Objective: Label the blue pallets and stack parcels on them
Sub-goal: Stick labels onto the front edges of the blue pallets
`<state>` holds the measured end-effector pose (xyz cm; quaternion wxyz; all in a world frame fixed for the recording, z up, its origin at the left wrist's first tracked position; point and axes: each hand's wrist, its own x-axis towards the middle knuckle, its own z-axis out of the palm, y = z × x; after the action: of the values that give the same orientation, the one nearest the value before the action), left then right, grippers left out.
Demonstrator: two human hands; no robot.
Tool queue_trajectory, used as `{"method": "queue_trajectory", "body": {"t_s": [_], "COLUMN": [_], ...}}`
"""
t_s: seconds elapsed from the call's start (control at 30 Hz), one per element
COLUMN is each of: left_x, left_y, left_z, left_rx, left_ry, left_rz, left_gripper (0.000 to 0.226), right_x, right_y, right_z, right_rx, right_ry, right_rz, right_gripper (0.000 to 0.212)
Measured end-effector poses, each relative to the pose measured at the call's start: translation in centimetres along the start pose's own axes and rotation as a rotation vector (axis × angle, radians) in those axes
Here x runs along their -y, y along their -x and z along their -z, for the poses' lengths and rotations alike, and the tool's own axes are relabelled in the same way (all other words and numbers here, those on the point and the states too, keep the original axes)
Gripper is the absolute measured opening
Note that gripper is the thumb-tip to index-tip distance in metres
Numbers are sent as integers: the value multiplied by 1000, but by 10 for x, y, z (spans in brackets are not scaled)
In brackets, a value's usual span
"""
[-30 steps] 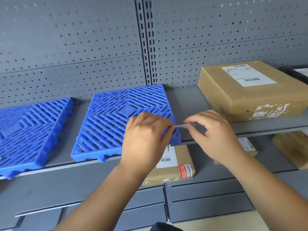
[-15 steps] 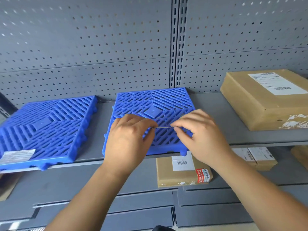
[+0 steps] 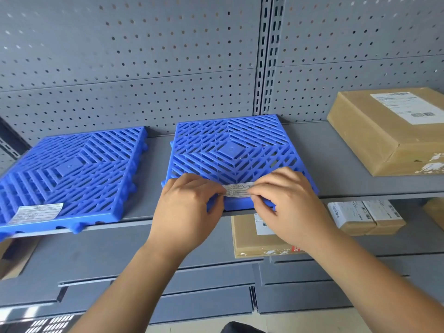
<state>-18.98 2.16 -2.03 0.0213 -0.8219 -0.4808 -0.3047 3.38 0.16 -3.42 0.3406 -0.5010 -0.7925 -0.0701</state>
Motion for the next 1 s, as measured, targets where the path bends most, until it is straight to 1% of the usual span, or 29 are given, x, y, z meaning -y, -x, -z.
{"method": "queue_trajectory", "body": {"t_s": [0.2, 0.27, 0.4, 0.5, 0.67, 1.0], "left_x": [7, 8, 9, 9, 10, -2], "left_y": [4, 6, 7, 6, 6, 10], "left_z": [-1, -1, -1, -1, 3, 17], "left_rx": [6, 4, 23, 32, 17, -65], "left_ry": [19, 41, 114, 121, 133, 158], "left_rz": [-23, 1, 58, 69, 55, 101], "left_gripper": [8, 3, 7, 7, 8, 21], "right_x": [5, 7, 7, 9, 12, 23], "right_y": [4, 6, 9, 11, 11, 20], "right_z": [-1, -2, -4, -5, -1, 18], "right_rx": [-27, -34, -56, -57, -67, -109], "right_ry": [16, 19, 35, 43, 43, 75], "right_rz": [-15, -11, -15, -27, -121, -265], "right_gripper": [12, 10, 9, 10, 16, 22]}}
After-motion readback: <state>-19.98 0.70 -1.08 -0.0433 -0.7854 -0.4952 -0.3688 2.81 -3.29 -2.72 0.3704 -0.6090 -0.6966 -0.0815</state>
